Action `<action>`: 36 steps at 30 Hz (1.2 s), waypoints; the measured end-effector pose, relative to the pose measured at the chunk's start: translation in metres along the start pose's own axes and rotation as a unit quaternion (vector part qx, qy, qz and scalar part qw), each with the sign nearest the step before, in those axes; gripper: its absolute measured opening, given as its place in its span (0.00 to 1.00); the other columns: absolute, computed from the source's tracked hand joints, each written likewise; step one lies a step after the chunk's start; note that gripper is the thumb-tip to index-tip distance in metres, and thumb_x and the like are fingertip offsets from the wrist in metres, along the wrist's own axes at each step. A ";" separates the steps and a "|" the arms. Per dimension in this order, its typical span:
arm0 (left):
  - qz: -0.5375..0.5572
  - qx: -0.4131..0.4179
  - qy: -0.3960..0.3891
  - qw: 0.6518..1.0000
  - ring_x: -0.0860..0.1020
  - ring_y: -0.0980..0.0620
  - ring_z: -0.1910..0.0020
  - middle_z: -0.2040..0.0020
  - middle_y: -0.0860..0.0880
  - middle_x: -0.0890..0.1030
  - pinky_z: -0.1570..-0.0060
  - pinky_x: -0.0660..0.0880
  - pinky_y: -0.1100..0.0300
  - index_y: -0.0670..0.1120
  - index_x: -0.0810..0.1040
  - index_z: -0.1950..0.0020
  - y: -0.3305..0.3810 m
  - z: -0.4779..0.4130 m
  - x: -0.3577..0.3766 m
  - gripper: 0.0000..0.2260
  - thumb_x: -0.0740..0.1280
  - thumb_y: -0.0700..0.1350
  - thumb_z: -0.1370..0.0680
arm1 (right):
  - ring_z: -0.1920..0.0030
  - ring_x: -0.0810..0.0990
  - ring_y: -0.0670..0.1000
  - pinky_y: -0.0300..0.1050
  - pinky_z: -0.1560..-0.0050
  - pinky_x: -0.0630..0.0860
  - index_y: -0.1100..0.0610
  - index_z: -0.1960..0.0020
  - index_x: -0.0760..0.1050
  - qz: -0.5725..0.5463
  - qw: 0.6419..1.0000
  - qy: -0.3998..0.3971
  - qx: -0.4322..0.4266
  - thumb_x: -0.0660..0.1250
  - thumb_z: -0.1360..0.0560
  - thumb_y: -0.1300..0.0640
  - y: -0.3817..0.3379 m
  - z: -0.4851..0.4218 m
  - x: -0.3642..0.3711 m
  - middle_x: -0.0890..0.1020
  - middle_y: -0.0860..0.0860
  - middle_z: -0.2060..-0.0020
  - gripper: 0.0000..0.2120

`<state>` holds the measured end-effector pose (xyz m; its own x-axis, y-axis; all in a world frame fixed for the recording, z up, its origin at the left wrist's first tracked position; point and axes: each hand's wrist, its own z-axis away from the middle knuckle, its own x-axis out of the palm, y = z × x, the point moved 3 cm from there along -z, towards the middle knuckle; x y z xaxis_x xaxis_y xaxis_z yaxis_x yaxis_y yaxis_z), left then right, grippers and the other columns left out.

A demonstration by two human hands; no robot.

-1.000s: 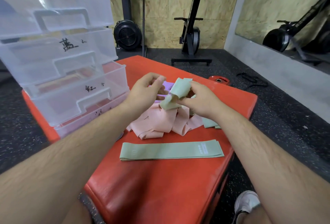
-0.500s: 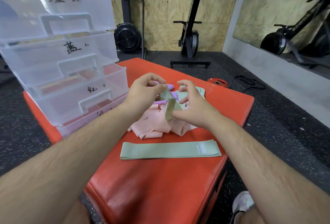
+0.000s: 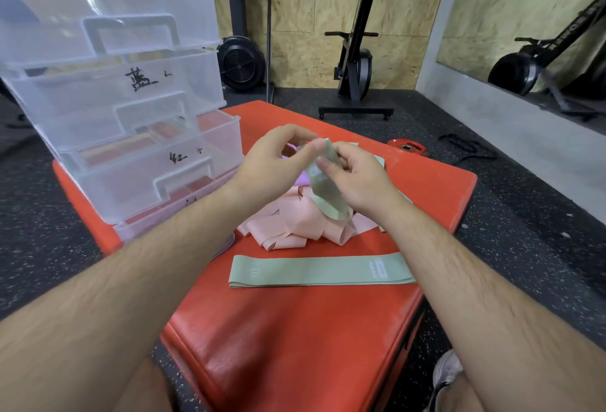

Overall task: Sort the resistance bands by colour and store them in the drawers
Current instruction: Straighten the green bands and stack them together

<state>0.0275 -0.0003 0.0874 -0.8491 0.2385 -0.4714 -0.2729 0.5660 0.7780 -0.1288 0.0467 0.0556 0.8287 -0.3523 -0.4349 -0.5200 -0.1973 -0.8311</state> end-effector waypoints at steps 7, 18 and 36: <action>0.021 -0.035 0.007 0.999 0.76 0.59 0.66 0.61 0.48 0.82 0.67 0.74 0.65 0.46 0.81 0.52 -0.009 0.001 -0.009 0.04 0.69 0.46 0.21 | 0.52 0.85 0.50 0.53 0.48 0.81 0.51 0.46 0.79 -0.027 0.998 -0.047 0.015 0.71 0.22 0.55 -0.004 0.006 0.005 0.86 0.49 0.54 0.05; 0.147 -0.113 0.115 0.976 0.78 0.53 0.64 0.60 0.47 0.81 0.63 0.77 0.52 0.44 0.79 0.54 -0.020 0.001 -0.038 0.07 0.68 0.47 0.21 | 0.53 0.85 0.55 0.58 0.45 0.80 0.60 0.49 0.79 0.047 0.989 -0.113 0.078 0.76 0.29 0.61 0.029 0.008 -0.001 0.85 0.58 0.52 0.11; 0.160 -0.291 0.095 0.938 0.80 0.44 0.60 0.56 0.44 0.83 0.60 0.75 0.52 0.44 0.78 0.54 -0.066 0.044 -0.058 0.02 0.66 0.41 0.25 | 0.58 0.83 0.51 0.47 0.56 0.82 0.58 0.44 0.83 0.024 0.960 -0.097 0.260 0.75 0.26 0.58 0.068 0.049 -0.094 0.87 0.57 0.53 0.11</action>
<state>0.1145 -0.0170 0.0455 -0.9800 0.1460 -0.1350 -0.1436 -0.0504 0.9883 -0.2322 0.1115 0.0229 0.8553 -0.1621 -0.4922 -0.4276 0.3159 -0.8470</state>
